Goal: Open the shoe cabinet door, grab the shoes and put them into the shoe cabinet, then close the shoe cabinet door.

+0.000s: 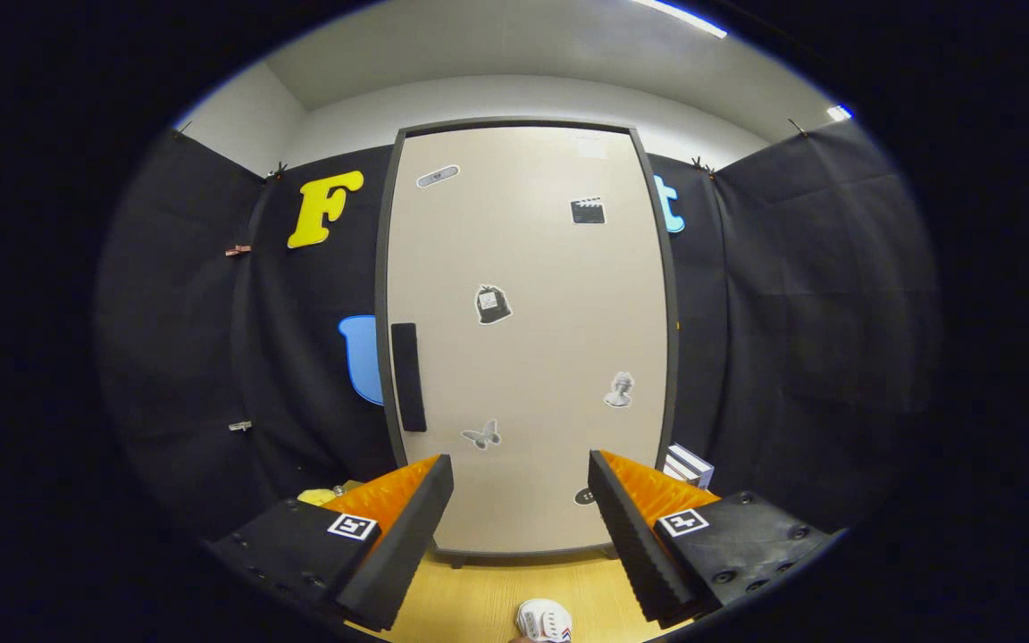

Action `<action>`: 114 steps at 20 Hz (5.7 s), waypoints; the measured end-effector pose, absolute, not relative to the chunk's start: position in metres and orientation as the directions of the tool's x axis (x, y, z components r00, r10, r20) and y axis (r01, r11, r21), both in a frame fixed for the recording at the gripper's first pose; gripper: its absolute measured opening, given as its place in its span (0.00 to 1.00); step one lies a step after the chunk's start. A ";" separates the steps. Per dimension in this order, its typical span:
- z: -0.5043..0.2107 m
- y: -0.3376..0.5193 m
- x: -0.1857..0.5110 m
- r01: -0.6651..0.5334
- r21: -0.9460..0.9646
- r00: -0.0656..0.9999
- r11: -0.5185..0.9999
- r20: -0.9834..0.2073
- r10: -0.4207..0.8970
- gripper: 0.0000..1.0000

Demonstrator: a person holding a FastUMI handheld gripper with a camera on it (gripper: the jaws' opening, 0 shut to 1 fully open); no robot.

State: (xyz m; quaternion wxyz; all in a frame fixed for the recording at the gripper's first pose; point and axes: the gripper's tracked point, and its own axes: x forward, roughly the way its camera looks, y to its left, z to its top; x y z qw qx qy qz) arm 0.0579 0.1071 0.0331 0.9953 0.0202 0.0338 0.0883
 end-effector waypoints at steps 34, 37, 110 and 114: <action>0.034 0.254 0.214 -0.221 0.075 0.970 0.972 -0.091 0.227 0.28; 0.035 0.255 0.211 -0.257 0.100 0.956 0.961 -0.116 0.268 0.15; 0.029 -0.086 -0.069 -0.124 0.122 0.954 0.985 -0.258 0.152 0.98; 0.011 -0.041 -0.100 -0.151 0.199 0.932 0.968 -0.298 0.207 0.98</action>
